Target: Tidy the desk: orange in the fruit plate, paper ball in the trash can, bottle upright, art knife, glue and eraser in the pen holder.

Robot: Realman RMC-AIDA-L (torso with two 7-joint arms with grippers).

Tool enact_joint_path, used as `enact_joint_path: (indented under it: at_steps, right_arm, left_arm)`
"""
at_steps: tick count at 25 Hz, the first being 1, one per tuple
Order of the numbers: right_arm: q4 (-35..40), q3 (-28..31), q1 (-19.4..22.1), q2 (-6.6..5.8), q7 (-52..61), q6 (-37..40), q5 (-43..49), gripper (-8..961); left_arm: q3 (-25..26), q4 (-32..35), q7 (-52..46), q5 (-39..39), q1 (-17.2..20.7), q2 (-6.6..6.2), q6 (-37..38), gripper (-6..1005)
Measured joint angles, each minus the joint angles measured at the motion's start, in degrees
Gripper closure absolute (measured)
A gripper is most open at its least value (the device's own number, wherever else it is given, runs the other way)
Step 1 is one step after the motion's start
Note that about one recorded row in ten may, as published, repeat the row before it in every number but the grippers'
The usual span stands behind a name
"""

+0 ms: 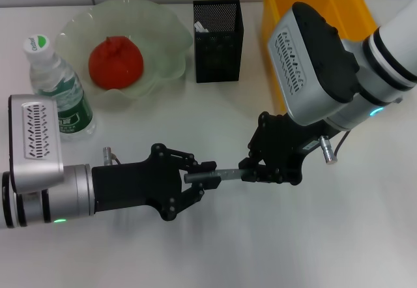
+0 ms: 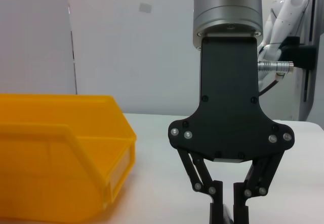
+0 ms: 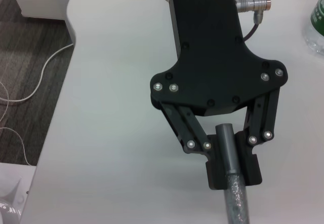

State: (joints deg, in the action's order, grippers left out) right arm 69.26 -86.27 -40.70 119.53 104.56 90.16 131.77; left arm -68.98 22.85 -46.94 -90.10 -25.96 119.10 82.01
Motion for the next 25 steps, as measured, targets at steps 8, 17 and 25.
enact_joint_path:
  at_steps: [8,17,25]
  right_arm:
    - [0.0,-0.2,-0.1,-0.01,0.3,0.0,0.0,843]
    - [0.0,-0.1,-0.8,-0.03,2.2,0.1,0.0,823]
    - [0.1,-0.4,-0.8,-0.09,2.7,-0.1,0.2,623]
  left_arm:
    - [0.1,-0.6,0.0,0.0,-0.5,-0.01,0.1,812]
    - [0.2,-0.6,-0.2,0.0,-0.5,-0.02,0.3,818]
    - [0.3,-0.6,-0.4,0.6,-0.5,-0.16,0.3,819]
